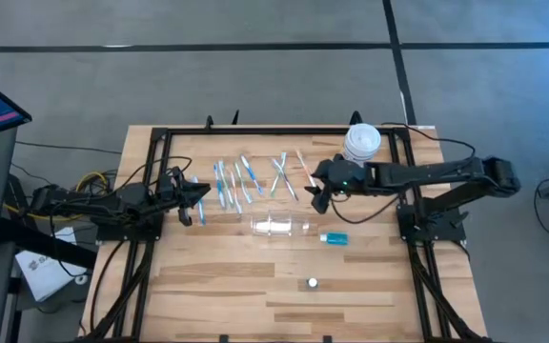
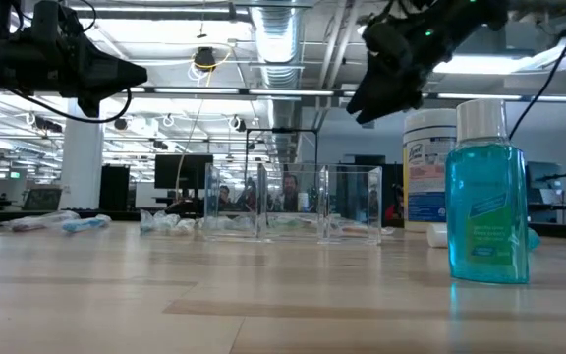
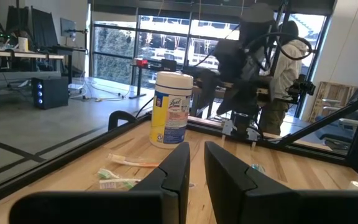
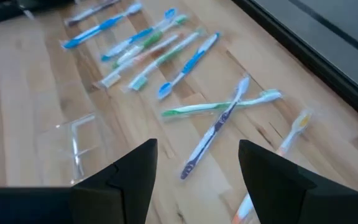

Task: Pick & Place toothbrushing station
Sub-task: Put the right orange toothbrush into the transparent organizer

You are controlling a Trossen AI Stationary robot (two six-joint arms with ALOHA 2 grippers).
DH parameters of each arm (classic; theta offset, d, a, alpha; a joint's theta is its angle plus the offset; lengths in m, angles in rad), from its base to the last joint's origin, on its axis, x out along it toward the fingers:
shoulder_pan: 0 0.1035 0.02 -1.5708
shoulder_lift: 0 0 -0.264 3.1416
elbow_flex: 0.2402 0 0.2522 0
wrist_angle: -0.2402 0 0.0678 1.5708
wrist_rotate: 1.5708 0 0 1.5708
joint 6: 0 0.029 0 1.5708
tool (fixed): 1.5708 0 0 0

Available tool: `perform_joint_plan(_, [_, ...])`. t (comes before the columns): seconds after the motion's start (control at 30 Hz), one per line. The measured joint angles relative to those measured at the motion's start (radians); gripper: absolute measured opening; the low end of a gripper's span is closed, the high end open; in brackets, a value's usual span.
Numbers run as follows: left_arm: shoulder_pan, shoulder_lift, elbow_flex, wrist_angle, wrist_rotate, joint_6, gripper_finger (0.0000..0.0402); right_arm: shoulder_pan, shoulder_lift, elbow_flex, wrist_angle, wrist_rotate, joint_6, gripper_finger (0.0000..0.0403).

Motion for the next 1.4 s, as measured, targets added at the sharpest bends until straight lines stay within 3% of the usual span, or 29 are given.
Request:
perform_joint_plan(0.3, [0.0,0.0,0.0,0.002,0.0,0.0,0.0044,-0.104,0.126,0.079,-0.064,-0.095,-0.004,0.0217])
perform_joint_plan(0.83, [0.0,0.0,0.0,0.005,0.0,0.0,0.0044,-0.205,0.325,0.228,-0.221,-0.096,-0.006,0.0217])
perform_joint_plan(1.4, [0.001,0.008,0.0,0.007,0.0,0.0,0.0044,-0.276,0.404,0.232,-0.229,-0.086,-0.004,0.0217])
